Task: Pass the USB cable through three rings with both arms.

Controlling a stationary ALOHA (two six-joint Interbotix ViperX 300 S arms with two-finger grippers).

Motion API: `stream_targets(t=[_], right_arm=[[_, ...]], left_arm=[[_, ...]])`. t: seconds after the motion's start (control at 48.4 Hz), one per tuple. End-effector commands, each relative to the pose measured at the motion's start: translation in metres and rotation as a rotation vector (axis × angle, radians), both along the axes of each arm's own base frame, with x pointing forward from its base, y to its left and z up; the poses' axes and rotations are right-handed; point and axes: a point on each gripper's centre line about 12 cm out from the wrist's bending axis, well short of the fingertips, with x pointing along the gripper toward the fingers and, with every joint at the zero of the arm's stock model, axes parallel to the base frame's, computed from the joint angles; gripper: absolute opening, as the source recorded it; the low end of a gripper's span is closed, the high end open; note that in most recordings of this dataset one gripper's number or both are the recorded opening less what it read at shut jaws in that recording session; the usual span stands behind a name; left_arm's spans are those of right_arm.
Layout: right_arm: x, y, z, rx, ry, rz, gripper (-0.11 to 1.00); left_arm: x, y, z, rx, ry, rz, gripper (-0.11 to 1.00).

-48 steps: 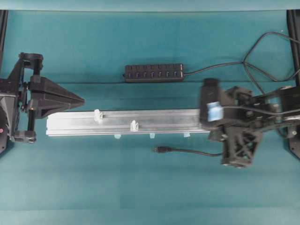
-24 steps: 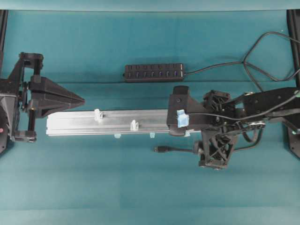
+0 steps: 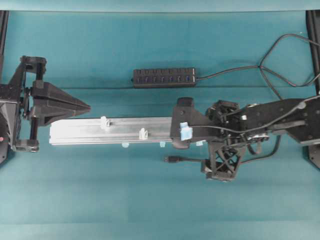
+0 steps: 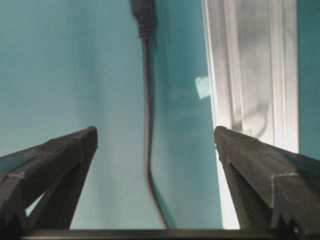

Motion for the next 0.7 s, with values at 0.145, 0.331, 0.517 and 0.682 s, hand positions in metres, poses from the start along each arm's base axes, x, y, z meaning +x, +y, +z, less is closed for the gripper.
stream_targets(t=[0.145, 0.331, 0.517, 0.682], right_arm=[[0.018, 0.003, -0.009, -0.033, -0.042, 0.037, 0.81], [0.024, 0.006, -0.023, -0.062, -0.042, 0.082, 0.81], [0.027, 0.006, -0.032, -0.077, -0.039, 0.107, 0.81], [0.027, 0.004, -0.046, -0.099, -0.032, 0.131, 0.79]], left_arm=[[0.001, 0.0, 0.012, 0.003, -0.026, -0.002, 0.02], [0.001, 0.0, 0.009, 0.006, -0.005, -0.001, 0.02], [0.001, 0.0, 0.008, 0.008, 0.005, 0.001, 0.02], [0.0, 0.001, 0.007, 0.008, 0.006, 0.004, 0.02]])
